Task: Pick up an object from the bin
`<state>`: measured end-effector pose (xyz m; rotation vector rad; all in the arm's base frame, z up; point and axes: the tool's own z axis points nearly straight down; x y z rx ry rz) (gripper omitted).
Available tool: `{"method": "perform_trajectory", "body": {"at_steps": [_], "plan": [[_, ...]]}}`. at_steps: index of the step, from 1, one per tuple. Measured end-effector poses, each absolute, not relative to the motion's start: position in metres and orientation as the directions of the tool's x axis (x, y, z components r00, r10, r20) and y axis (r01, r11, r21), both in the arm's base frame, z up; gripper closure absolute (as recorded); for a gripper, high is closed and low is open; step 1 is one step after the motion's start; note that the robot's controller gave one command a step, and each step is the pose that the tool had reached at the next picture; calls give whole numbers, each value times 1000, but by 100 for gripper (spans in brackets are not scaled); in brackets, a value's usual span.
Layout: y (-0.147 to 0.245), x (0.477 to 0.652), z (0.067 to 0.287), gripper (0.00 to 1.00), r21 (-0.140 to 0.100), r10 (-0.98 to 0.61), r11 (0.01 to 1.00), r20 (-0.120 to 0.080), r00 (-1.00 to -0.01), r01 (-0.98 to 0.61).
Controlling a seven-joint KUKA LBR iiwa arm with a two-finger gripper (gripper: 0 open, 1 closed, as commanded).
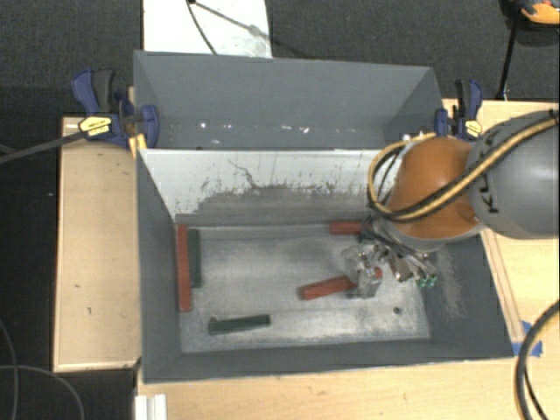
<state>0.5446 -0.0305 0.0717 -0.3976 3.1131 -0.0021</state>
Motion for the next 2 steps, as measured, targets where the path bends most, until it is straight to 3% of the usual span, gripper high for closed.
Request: {"method": "perform_trajectory", "body": {"at_steps": [1, 2], "plan": [[-31, 545, 72, 100, -2, -251, 968, -3, -968, -251], [-49, 562, 241, 100, -2, -266, 964, -7, -964, -266]]}}
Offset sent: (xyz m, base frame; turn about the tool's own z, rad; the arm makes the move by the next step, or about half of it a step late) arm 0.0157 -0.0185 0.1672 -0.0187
